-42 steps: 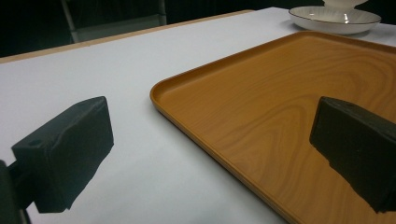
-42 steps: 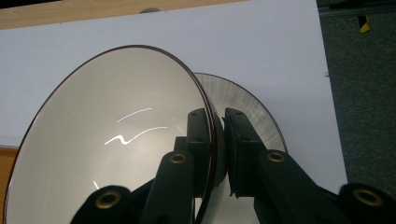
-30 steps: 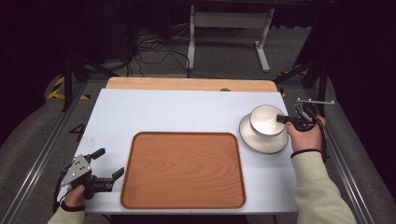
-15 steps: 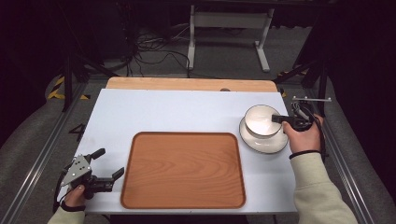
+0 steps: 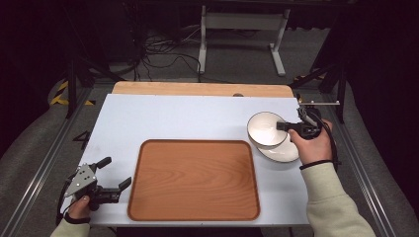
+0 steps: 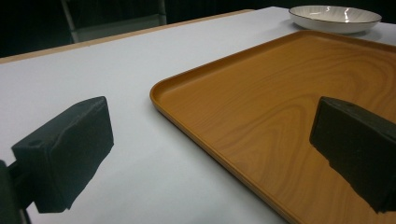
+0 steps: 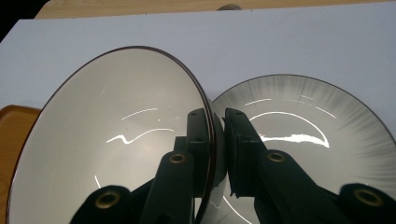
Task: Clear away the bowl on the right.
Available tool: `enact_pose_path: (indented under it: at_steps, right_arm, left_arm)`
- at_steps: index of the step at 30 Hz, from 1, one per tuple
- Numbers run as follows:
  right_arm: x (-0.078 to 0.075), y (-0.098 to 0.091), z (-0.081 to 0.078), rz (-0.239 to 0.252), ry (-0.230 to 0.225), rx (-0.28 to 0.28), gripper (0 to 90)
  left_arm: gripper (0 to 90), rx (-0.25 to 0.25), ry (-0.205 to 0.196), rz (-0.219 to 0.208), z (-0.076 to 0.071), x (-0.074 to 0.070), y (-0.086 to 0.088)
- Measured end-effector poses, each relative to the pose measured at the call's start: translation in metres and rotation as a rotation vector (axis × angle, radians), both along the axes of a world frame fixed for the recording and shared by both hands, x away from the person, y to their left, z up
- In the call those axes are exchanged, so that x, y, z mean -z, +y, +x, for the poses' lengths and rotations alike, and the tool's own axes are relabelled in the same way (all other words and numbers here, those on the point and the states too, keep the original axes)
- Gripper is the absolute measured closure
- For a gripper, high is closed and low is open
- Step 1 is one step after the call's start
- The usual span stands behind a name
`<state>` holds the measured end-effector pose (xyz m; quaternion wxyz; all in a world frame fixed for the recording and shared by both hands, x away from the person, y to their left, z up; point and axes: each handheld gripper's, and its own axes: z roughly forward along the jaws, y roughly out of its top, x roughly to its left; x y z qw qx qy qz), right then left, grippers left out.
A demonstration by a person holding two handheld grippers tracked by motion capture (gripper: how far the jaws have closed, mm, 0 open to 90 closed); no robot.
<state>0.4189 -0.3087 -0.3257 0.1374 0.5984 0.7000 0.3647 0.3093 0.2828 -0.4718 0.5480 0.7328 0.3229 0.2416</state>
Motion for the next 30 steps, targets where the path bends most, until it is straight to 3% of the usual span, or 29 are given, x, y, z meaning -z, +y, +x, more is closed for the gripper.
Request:
enact_pose_path:
  at_steps: [30]
  right_arm:
    - [-0.015,0.100,-0.022,0.045,0.022,-0.214,81.1]
  left_arm:
    - [0.3,0.000,-0.002,-0.003,0.000,0.000,0.000]
